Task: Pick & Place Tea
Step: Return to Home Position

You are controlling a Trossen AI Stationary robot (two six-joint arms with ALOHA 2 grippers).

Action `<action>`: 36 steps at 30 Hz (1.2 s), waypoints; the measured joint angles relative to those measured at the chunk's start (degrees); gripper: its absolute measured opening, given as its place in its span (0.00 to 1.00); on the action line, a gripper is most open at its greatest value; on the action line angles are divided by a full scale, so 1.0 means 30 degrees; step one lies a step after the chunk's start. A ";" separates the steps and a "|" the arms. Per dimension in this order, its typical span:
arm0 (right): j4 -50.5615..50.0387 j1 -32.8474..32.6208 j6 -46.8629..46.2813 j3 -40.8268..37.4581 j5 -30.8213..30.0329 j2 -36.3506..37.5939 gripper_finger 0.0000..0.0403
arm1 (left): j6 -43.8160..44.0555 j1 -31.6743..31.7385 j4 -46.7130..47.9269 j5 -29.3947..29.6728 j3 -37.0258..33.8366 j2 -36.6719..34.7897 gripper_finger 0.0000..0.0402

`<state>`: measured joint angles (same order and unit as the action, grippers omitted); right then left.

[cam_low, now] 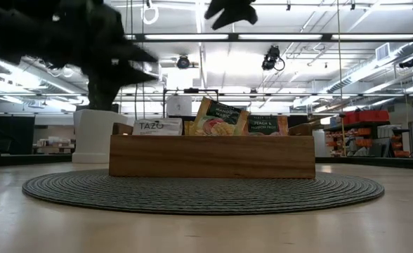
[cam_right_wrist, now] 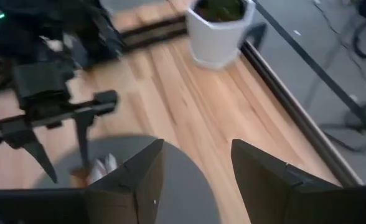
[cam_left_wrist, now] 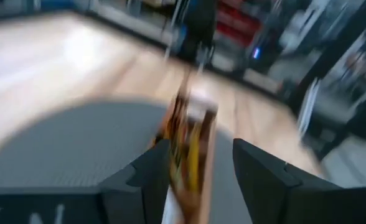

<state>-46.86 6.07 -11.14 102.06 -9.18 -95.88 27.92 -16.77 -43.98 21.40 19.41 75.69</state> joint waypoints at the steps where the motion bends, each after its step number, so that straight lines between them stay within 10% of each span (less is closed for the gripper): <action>1: 0.0705 -0.0082 0.0018 -0.0253 0.0257 0.0000 0.48 | -0.0260 0.0081 -0.0053 0.0009 0.0081 -0.0615 0.45; 12: 0.6849 -0.1453 0.0362 -0.3127 0.0788 0.0578 0.41 | -0.2564 0.0961 0.1814 0.0068 0.0172 -0.8456 0.34; 19: 1.0592 -0.1862 0.0149 -0.7290 0.1163 0.3001 0.07 | -0.2912 0.0967 0.7353 0.0075 0.0172 -1.2630 0.03; 36: 2.0739 -0.1846 -0.1749 -2.1427 0.1396 0.9933 0.00 | -0.1022 0.2696 1.1743 0.0277 -0.1433 -1.5908 0.01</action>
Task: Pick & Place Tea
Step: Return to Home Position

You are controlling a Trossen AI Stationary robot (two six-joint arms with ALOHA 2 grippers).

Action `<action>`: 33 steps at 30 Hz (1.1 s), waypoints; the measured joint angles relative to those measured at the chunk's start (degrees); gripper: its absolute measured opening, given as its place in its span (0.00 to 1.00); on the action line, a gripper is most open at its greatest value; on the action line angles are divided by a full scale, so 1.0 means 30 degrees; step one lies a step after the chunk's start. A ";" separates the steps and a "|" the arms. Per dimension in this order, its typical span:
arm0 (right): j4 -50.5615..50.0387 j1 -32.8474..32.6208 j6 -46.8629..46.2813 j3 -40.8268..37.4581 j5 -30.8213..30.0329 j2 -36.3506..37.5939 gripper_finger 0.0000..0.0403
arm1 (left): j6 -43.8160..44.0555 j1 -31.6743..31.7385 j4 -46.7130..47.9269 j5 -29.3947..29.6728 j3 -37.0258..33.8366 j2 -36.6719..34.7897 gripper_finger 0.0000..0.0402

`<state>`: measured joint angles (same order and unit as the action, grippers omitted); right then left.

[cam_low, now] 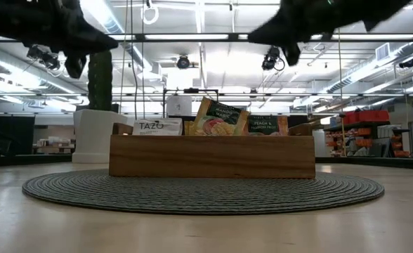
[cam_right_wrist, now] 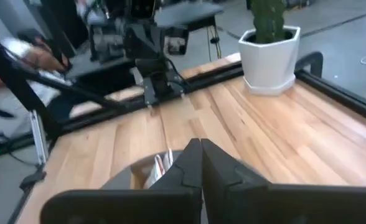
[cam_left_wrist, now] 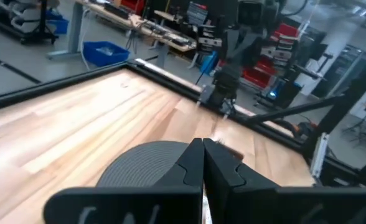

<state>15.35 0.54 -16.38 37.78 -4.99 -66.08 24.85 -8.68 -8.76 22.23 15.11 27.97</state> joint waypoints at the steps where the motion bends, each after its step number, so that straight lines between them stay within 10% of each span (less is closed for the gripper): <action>1: 0.0854 0.0000 -0.0131 -0.0724 -0.0011 0.0220 0.00 | 0.0069 0.0061 -0.0068 0.0061 -0.0161 -0.0007 0.01; 7: -0.0701 0.0037 0.1152 -0.4079 0.1183 0.0822 0.00 | 0.0202 0.0430 0.1518 0.0067 -0.0181 0.0027 0.01; 19: 0.8547 -0.0787 0.0932 -0.9750 -0.0080 0.2277 0.00 | -0.2036 0.0500 0.2408 0.1350 -0.0186 -0.1614 0.01; 33: 0.0811 -0.0780 0.2033 -1.1170 -0.0973 1.0863 0.00 | -0.2986 0.0500 0.6762 0.1407 -0.0186 -0.7795 0.01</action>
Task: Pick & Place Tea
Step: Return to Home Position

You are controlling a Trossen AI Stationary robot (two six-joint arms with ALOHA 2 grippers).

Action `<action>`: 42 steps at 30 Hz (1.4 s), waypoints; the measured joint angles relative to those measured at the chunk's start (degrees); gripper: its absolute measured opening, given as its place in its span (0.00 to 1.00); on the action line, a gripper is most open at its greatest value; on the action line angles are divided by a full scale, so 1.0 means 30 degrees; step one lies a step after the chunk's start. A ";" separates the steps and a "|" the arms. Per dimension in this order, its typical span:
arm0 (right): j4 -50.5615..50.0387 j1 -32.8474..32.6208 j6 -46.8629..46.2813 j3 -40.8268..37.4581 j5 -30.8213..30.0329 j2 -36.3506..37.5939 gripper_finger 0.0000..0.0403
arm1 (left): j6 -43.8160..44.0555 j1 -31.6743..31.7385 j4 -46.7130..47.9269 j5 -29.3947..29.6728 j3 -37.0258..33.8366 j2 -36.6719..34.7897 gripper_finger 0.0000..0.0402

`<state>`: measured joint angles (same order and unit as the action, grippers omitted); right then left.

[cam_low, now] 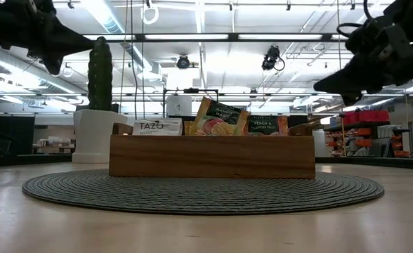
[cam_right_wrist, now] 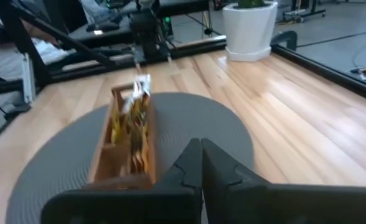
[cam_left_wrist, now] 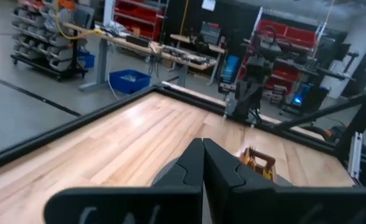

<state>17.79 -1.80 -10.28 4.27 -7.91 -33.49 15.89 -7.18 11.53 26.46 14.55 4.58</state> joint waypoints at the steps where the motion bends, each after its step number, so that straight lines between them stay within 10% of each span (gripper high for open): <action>1: -0.0804 0.0002 0.0087 0.0000 -0.0122 0.0647 0.00 | -0.0048 0.0000 0.0196 0.0146 0.0000 -0.0370 0.01; 17: -0.8845 0.0978 0.1228 0.0022 -0.0152 1.0078 0.00 | -0.0522 0.0000 0.1871 0.0613 -0.0387 -0.1454 0.01; 25: -0.8874 0.1072 0.0673 0.0030 0.0476 1.0306 0.00 | -0.0137 -0.0015 -0.2890 -0.0109 -0.3846 -0.1404 0.00; 42: -0.8975 0.1078 0.1620 0.0036 0.0810 0.9289 0.00 | -0.1301 0.0000 -0.2878 -0.0256 -0.3920 0.0271 0.01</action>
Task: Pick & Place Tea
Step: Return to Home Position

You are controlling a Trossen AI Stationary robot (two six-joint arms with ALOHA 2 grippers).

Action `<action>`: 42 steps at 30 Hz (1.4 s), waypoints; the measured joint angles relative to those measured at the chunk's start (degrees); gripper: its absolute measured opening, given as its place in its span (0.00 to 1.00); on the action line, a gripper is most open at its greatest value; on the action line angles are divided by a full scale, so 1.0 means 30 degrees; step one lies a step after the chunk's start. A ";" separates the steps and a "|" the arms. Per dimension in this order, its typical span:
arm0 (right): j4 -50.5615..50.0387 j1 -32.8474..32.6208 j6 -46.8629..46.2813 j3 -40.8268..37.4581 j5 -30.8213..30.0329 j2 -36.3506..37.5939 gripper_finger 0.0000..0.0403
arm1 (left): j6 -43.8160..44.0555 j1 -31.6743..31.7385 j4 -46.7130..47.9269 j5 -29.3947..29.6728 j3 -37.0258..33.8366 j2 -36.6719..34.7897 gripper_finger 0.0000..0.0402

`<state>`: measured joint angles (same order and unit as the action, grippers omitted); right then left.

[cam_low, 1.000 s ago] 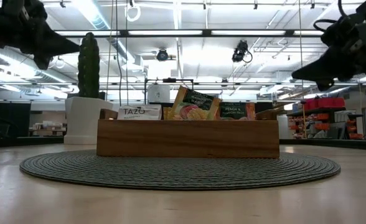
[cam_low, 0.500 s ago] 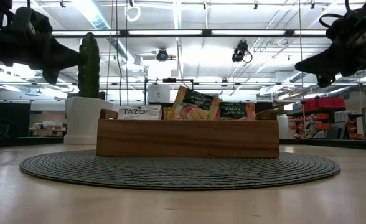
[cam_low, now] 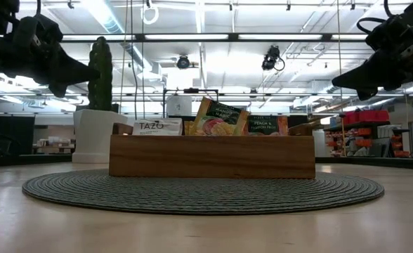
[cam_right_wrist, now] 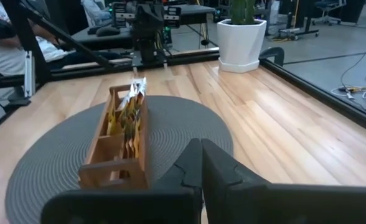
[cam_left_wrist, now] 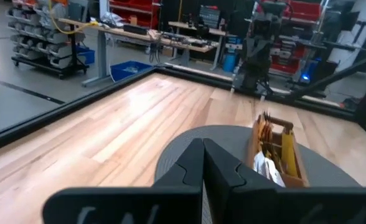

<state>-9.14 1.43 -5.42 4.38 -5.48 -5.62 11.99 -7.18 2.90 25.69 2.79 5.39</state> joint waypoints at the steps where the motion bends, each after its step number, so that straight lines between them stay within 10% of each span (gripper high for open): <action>1: 0.0025 0.0000 0.0043 0.0000 -0.0102 -0.0025 0.00 | 0.0026 0.0000 -0.0017 0.0155 -0.0004 -0.0025 0.01; 42: 0.0100 0.0000 0.0483 0.0000 -0.0840 -0.0033 0.08 | 0.0262 0.0000 -0.0049 0.0337 -0.0058 -0.0010 0.03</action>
<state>-8.84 1.43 -3.98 4.38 -8.00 -5.72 12.78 -7.18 2.75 26.70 2.61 5.37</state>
